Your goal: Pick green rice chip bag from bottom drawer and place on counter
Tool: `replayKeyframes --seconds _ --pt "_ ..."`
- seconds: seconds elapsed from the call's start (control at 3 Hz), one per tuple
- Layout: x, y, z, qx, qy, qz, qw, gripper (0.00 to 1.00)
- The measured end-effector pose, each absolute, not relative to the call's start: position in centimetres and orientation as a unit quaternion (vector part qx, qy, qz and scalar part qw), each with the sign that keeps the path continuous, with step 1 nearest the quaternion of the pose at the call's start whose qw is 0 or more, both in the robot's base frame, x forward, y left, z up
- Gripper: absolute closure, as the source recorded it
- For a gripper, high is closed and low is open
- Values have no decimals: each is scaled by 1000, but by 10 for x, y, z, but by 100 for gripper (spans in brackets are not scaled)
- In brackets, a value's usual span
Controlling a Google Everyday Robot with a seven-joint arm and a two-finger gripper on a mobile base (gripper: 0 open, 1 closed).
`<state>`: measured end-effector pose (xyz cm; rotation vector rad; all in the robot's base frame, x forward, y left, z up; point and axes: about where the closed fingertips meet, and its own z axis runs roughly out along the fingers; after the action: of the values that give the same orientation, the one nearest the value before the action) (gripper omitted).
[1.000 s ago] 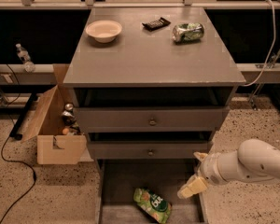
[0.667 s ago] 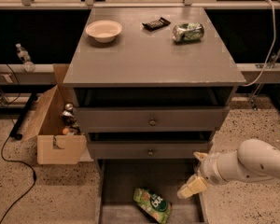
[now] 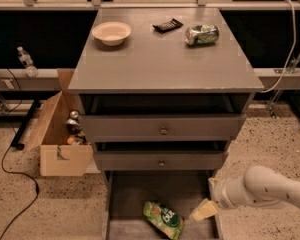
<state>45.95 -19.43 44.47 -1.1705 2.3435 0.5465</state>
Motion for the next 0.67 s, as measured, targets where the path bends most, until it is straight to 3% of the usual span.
replayKeyframes --seconds 0.67 --pt "461 -200 338 -367 885 202 203 0"
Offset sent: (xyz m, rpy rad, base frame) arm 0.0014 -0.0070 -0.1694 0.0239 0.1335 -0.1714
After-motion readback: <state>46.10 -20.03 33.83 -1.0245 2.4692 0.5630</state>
